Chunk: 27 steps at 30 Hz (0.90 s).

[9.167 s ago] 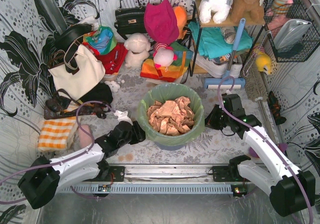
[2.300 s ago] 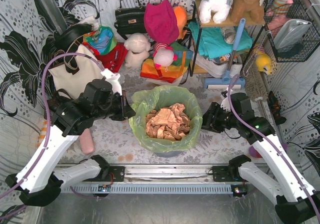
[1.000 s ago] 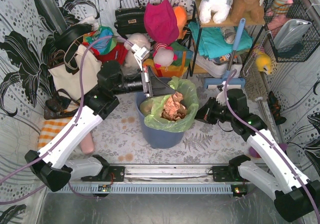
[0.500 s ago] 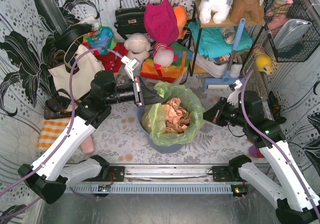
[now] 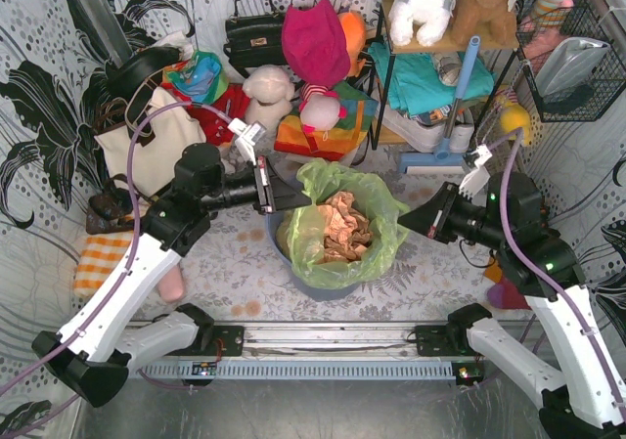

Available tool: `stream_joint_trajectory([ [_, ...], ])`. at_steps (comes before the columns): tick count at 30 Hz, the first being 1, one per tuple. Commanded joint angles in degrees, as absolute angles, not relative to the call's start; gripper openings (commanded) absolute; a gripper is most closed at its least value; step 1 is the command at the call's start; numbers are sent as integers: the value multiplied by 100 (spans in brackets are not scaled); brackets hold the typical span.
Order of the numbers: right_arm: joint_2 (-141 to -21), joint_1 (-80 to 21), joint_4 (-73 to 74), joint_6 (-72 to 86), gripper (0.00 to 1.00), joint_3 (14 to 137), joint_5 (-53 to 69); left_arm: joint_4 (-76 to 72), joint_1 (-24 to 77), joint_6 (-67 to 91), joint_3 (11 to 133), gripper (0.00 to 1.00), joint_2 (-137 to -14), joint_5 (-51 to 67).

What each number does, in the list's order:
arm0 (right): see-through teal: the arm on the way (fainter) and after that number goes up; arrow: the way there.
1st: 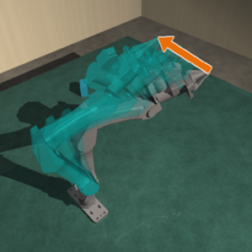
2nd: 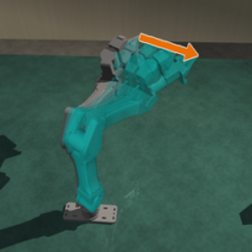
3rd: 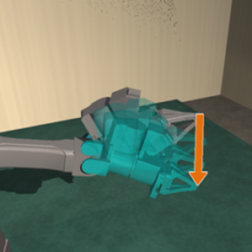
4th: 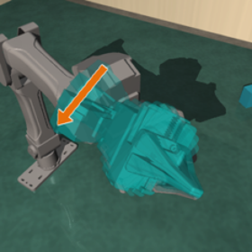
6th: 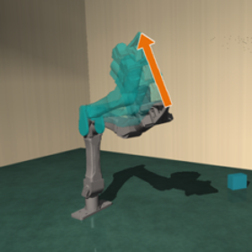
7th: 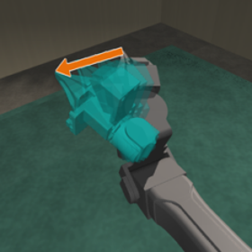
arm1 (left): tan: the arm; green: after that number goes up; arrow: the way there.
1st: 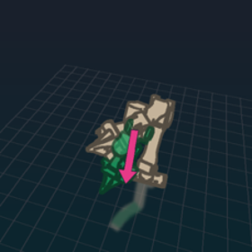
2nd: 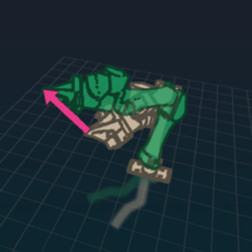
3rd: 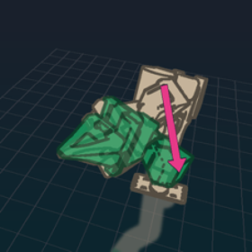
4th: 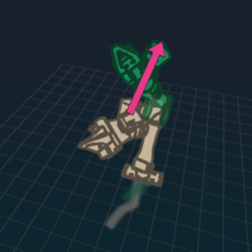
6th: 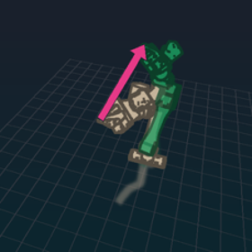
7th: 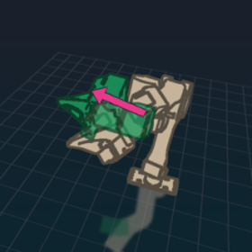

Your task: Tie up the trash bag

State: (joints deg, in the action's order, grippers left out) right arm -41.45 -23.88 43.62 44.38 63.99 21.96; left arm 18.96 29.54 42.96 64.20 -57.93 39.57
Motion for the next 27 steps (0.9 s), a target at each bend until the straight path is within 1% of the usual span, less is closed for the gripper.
stream_joint_trajectory([
  [1, -4295, -2408, 3427, 4694, 0, 6695, 2896, 2410, 2884, 3815, 6301, 0, -5599, 3563],
  [6, -4713, -2408, 1864, 5076, 0, 6541, 3805, 2612, 2866, 3716, 6167, 0, -5514, 3458],
  [8, -4870, -2408, 920, 5355, 0, 6351, 4162, 2570, 2861, 3724, 6159, 0, -5469, 3457],
  [11, -5160, -2408, -302, 5858, 0, 6050, 4524, 2413, 2863, 3797, 6127, 0, -5430, 3465],
  [13, -5383, -2492, -855, 6083, 0, 5922, 4626, 2339, 2865, 3843, 6119, 0, -5445, 3527],
  [19, -6068, -3081, -1867, 6166, 0, 5965, 4374, 1918, 2865, 3942, 6218, 0, -5323, 3703],
  [22, -6308, -3114, -2416, 6327, 0, 6078, 4353, 1492, 2847, 4134, 6321, 0, -5246, 3842],
  [25, -6412, -3111, -2244, 6101, 0, 6455, 4167, 1103, 2808, 4246, 6460, 0, -5234, 3922],
  [27, -6404, -3112, -2163, 5972, 0, 6592, 4044, 990, 2812, 4149, 6637, 0, -5238, 3690],
])
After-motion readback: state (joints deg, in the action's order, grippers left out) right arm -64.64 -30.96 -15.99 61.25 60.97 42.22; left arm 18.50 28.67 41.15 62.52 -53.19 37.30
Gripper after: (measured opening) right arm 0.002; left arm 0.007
